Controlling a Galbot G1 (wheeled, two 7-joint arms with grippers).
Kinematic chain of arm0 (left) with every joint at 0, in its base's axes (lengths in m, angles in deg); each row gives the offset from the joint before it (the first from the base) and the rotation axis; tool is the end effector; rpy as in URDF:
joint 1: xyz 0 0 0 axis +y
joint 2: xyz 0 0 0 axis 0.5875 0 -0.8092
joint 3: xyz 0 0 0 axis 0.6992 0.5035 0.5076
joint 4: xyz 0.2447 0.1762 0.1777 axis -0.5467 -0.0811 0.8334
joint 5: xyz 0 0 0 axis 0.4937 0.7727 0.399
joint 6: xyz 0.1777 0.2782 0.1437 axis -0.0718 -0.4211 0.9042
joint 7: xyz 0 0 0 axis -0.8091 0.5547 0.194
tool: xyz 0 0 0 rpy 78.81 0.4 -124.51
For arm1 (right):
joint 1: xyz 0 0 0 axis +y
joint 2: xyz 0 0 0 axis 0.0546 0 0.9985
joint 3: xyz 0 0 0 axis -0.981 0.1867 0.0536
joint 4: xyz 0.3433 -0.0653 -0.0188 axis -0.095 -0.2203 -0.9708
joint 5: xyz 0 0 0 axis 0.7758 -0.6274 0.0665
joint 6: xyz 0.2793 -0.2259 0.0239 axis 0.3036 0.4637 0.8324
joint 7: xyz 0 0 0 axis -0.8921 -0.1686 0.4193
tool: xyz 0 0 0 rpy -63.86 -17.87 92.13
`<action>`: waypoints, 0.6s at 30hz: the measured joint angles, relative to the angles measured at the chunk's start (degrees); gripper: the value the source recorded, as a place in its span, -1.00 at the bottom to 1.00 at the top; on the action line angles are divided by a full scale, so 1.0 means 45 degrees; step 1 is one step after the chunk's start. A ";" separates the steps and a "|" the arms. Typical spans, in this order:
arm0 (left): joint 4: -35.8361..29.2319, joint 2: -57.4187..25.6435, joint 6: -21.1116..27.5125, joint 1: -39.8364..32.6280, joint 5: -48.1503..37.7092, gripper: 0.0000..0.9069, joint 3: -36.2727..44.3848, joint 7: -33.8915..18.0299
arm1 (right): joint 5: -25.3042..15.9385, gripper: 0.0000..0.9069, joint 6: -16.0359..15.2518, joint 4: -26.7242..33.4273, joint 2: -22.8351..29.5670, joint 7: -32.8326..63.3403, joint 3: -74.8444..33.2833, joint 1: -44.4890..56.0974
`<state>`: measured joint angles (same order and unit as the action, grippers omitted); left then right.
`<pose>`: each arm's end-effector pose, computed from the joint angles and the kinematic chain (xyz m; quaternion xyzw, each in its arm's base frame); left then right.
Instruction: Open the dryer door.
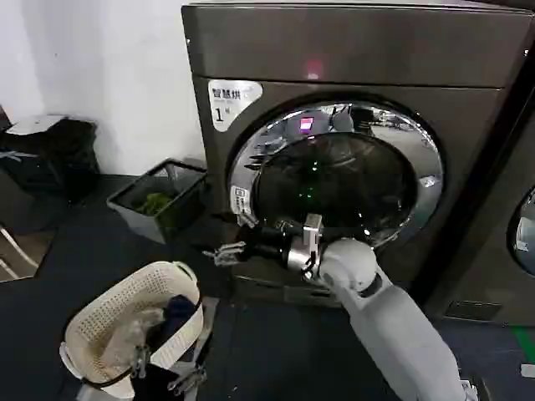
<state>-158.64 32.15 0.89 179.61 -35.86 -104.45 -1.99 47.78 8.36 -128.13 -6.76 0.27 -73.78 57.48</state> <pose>0.0738 0.0351 -0.2403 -0.1161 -0.9925 -0.0383 0.0095 0.4331 0.0772 -0.1364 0.6127 -0.7898 0.0277 0.0040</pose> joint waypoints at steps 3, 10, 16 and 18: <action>0.0079 -0.0014 0.0060 0.0017 0.0082 1.00 -0.0008 0.0009 | -0.0556 1.00 0.0201 0.0433 0.0071 -0.0422 -0.0684 0.0074; 0.0122 -0.0043 0.0060 -0.0020 0.0222 1.00 0.0008 0.0042 | -0.1052 1.00 0.0866 0.1178 -0.0134 -0.0879 -0.2276 0.0356; 0.0265 -0.0090 0.0085 -0.0129 0.0259 1.00 -0.0013 -0.0029 | -0.1595 1.00 0.1529 0.1556 -0.0190 -0.0724 -0.2989 0.0619; 0.0283 -0.0081 0.0090 -0.0136 0.0260 1.00 0.0015 -0.0037 | -0.1599 1.00 0.1539 0.1624 -0.0193 -0.0622 -0.3057 0.0685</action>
<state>-157.37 31.79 1.29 179.00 -34.69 -104.38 -2.15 40.59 15.28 -120.83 -7.63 -2.53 -87.54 60.56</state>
